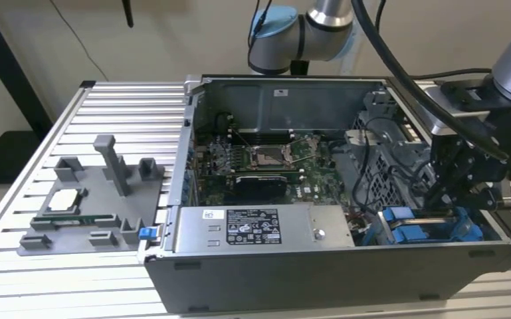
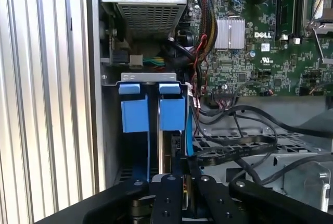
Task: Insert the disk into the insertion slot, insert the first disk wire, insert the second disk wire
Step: 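Insert the second disk wire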
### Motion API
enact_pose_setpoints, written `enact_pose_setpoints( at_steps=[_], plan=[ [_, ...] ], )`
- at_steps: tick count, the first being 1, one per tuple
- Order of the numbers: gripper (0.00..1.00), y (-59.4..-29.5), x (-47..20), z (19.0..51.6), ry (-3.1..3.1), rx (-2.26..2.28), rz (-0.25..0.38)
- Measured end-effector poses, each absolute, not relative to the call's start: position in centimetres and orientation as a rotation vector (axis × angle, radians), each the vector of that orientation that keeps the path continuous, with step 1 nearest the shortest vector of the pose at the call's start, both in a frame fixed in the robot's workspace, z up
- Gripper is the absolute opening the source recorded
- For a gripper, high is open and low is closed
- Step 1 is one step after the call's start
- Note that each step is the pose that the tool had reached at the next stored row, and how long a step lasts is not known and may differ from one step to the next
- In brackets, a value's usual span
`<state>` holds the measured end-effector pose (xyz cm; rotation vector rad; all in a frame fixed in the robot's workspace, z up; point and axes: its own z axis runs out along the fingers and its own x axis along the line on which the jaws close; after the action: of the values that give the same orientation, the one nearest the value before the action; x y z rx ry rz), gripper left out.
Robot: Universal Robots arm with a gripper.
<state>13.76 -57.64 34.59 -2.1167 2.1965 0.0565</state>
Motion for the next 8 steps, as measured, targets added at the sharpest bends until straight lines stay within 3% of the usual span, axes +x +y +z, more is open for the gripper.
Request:
enact_pose_setpoints(
  at_steps=[8],
  plan=[
    [0.0, -57.67, 13.8, 34.45, 2.216, -2.095, 0.055]
  ],
)
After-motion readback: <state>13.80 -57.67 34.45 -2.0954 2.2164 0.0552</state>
